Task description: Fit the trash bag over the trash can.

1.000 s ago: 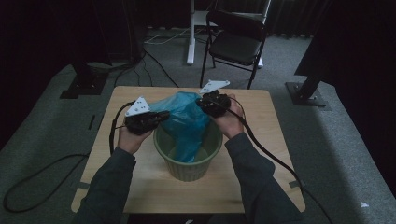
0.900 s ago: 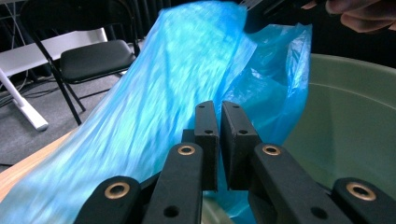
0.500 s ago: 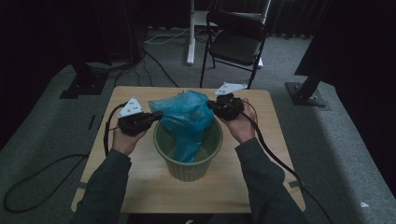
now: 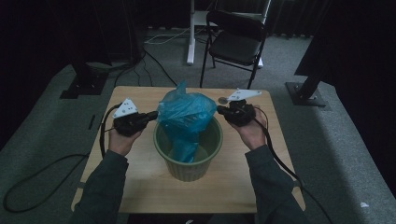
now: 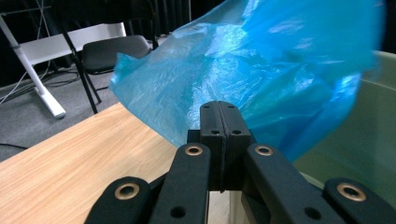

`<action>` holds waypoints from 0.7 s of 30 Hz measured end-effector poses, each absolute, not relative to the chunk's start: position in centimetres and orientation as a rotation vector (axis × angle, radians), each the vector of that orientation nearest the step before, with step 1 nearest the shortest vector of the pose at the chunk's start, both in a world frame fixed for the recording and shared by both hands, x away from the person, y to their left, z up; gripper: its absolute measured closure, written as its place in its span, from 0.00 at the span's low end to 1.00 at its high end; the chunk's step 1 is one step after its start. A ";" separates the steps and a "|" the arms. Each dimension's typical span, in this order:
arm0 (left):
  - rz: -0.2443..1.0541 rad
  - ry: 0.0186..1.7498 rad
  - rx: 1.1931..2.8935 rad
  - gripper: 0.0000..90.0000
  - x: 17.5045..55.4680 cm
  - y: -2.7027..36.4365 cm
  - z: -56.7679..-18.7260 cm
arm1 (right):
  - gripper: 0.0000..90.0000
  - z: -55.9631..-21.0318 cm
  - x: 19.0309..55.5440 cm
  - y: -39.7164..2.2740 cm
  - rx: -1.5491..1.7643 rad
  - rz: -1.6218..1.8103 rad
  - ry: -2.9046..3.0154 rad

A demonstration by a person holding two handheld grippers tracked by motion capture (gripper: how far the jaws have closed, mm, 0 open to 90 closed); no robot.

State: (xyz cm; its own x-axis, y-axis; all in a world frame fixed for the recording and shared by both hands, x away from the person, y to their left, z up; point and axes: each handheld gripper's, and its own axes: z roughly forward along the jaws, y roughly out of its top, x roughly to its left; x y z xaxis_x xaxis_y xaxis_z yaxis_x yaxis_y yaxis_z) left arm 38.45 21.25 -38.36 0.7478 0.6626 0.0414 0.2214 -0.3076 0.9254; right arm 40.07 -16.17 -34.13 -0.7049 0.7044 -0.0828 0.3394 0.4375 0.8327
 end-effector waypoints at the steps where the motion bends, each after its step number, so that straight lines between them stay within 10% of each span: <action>1: 0.514 0.685 1.873 1.00 38.5 21.3 -38.4 | 1.00 -34.2 40.0 -16.4 0.887 1.178 2.274; 21: 0.528 0.739 1.883 0.99 38.8 21.8 -38.8 | 1.00 -36.4 38.6 -20.3 0.979 1.245 2.253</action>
State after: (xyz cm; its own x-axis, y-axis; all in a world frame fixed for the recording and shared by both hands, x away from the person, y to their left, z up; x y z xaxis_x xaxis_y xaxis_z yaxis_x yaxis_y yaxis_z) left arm 38.84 21.77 -38.79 0.7171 0.6962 0.0337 0.2573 -0.3094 0.9155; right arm 38.57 -20.27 -36.43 -0.6825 0.7309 0.0001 0.3891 0.3632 0.8466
